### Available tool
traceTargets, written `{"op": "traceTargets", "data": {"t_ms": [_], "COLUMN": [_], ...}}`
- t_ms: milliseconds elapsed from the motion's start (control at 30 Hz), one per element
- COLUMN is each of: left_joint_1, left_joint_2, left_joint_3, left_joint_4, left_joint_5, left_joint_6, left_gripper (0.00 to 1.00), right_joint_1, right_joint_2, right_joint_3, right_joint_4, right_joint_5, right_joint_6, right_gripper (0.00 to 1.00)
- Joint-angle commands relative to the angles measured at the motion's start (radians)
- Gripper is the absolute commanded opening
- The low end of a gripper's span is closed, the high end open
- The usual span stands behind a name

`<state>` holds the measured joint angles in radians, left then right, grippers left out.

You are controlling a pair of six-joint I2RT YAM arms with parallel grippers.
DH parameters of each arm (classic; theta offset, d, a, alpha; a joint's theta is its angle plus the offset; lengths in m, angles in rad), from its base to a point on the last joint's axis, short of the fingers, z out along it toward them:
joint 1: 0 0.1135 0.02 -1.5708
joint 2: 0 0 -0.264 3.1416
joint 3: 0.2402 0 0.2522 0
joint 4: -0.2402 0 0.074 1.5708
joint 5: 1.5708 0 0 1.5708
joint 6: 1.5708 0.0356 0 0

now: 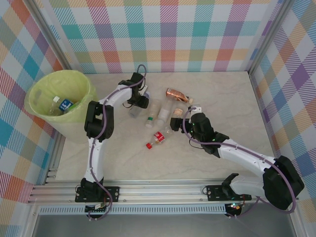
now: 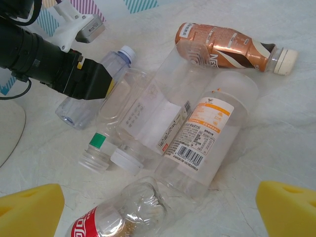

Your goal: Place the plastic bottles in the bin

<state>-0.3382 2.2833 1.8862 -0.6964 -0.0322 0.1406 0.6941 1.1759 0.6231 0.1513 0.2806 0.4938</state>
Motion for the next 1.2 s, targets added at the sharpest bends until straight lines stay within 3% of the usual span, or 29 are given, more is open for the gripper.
{"op": "traceTargets", "data": {"t_ms": [0,267,533,900,1033,1167], "left_joint_1": [-0.010,-0.023,-0.107,-0.122,-0.122,-0.116], "left_joint_2": [-0.076,-0.201,-0.394,-0.693,-0.741,-0.806], "left_joint_3": [-0.041,-0.128,-0.205,-0.210,-0.159,-0.163], "left_joint_4": [0.028,0.102,0.171,0.175,0.134,0.135], "left_joint_5": [-0.035,-0.101,-0.192,-0.160,-0.251,-0.420], "left_joint_6": [-0.020,-0.080,-0.114,-0.180,-0.182,-0.164], "left_gripper": [0.51,0.41,0.36,0.39,0.39,0.39], "right_joint_1": [-0.004,-0.004,-0.004,-0.004,-0.004,-0.004], "right_joint_2": [-0.035,-0.036,-0.013,0.026,0.047,0.037], "right_joint_3": [-0.016,-0.019,0.005,0.046,0.066,0.049], "right_joint_4": [-0.003,0.000,-0.001,0.004,0.009,0.071], "right_joint_5": [0.016,0.026,0.028,0.009,-0.014,-0.070], "right_joint_6": [0.010,0.011,0.006,0.001,0.000,-0.015], "right_gripper": [1.00,1.00,1.00,1.00,1.00,1.00]}}
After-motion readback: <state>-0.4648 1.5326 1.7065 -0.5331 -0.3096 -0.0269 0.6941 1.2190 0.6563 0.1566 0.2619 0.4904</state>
